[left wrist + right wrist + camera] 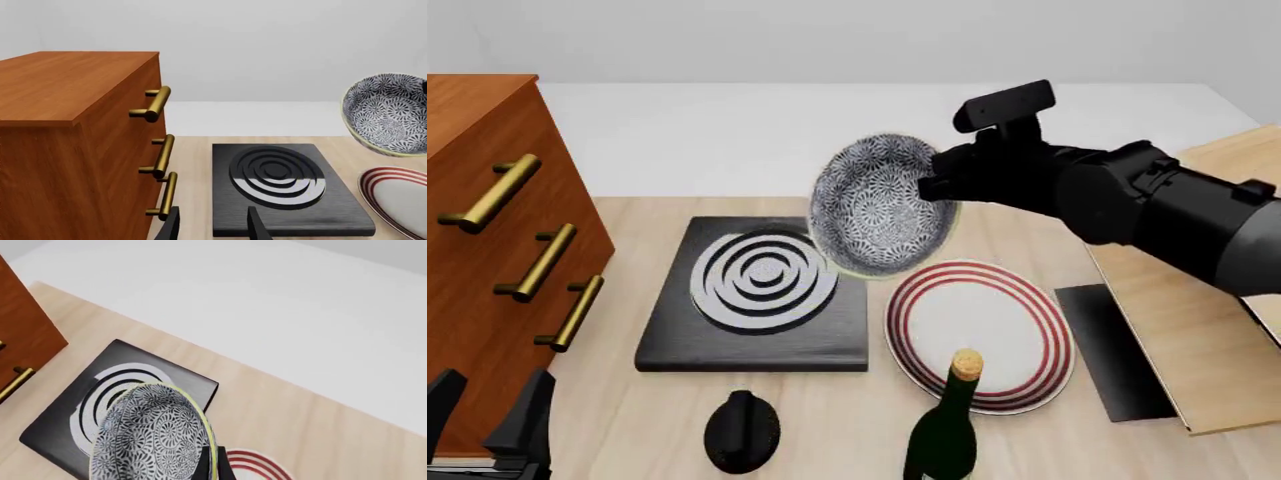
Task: Pick up the akita bowl and put it on the plate.
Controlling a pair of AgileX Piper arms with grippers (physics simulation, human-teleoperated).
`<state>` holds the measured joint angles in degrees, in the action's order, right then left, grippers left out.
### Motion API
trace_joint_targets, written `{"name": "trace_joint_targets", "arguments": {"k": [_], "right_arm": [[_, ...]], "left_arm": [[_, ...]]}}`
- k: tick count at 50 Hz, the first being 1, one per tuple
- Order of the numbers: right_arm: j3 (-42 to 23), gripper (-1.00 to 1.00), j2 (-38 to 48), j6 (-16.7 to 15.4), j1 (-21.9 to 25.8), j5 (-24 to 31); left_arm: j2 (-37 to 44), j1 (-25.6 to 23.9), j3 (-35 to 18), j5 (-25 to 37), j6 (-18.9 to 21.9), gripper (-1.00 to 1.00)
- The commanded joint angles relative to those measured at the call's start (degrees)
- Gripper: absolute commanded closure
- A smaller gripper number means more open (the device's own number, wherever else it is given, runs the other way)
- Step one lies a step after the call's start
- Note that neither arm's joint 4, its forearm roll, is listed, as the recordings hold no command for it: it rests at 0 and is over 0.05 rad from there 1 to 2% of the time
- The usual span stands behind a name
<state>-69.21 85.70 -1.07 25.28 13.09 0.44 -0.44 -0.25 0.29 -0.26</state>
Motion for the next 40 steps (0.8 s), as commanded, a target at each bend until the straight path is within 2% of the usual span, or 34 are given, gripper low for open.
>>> {"name": "trace_joint_targets", "arguments": {"k": [1, 15, 40], "right_arm": [[2.39, 1.00, 0.06, 0.54, -2.60, -2.00], [6.05, 1.00, 0.34, 0.87, -5.58, -4.67], [13.90, 1.00, -1.61, 2.29, -8.19, -9.68]], "left_arm": [[0.04, 0.03, -0.05, 0.02, 0.00, -1.00], [0.12, 0.04, 0.00, -0.11, -0.01, -1.00], [0.18, 0.05, 0.07, -0.24, 0.00, -1.00]]}}
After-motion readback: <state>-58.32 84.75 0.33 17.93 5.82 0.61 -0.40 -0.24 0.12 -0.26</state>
